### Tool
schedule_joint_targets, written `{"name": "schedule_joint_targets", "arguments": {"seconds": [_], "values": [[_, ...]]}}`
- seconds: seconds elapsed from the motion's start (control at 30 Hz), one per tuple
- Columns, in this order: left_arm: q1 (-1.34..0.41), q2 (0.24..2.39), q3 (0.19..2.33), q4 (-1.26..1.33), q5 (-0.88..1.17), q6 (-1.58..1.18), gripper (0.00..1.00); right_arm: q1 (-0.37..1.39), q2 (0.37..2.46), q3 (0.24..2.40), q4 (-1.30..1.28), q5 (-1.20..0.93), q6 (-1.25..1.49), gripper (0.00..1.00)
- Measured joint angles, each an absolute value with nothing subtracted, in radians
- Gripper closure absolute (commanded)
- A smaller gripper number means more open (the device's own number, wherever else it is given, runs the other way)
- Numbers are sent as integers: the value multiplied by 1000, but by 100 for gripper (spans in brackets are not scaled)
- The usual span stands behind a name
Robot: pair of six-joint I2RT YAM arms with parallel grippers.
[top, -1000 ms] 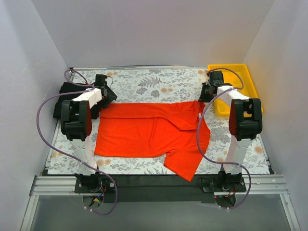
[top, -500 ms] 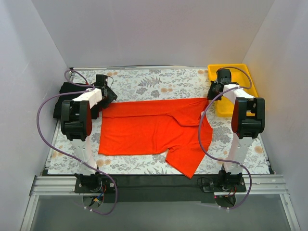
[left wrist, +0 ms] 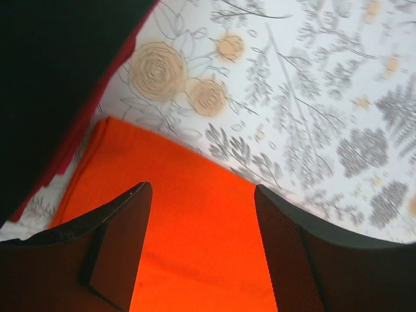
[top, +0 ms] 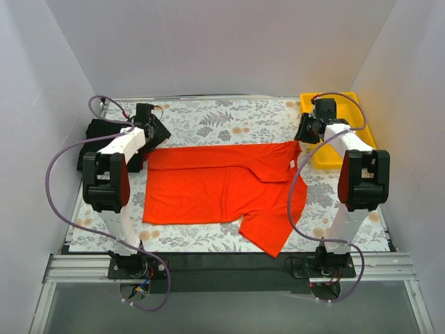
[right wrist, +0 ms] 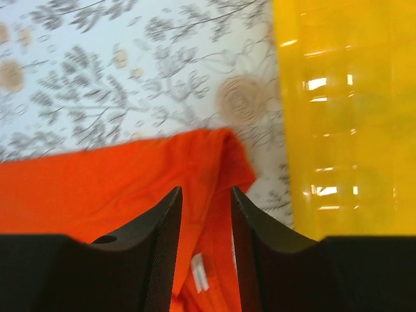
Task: Fold and stack the t-shirts
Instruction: Fold the tshirt
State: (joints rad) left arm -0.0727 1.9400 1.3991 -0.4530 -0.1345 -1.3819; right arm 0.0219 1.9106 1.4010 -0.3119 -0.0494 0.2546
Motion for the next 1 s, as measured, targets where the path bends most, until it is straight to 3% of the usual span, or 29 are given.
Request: {"name": "schedule_joint_targets", "arguments": {"seconds": [0.2,0.33,0.8,1.0], "values": [[-109,1754,1271,-438,-140,-1368,43,108,1710,1276,-304,-123,262,63],[-111,1737,1171,-424,-147,-1367,47,160,1636,1184,-296,-165,265,63],[-100,1720,1021,-455,-260,-1398,49,202,1540,959,-294,-196,235,63],[-98,1691,1010,-477,-278,-1399,46,347,1523,962,-284,-125,147,63]]}}
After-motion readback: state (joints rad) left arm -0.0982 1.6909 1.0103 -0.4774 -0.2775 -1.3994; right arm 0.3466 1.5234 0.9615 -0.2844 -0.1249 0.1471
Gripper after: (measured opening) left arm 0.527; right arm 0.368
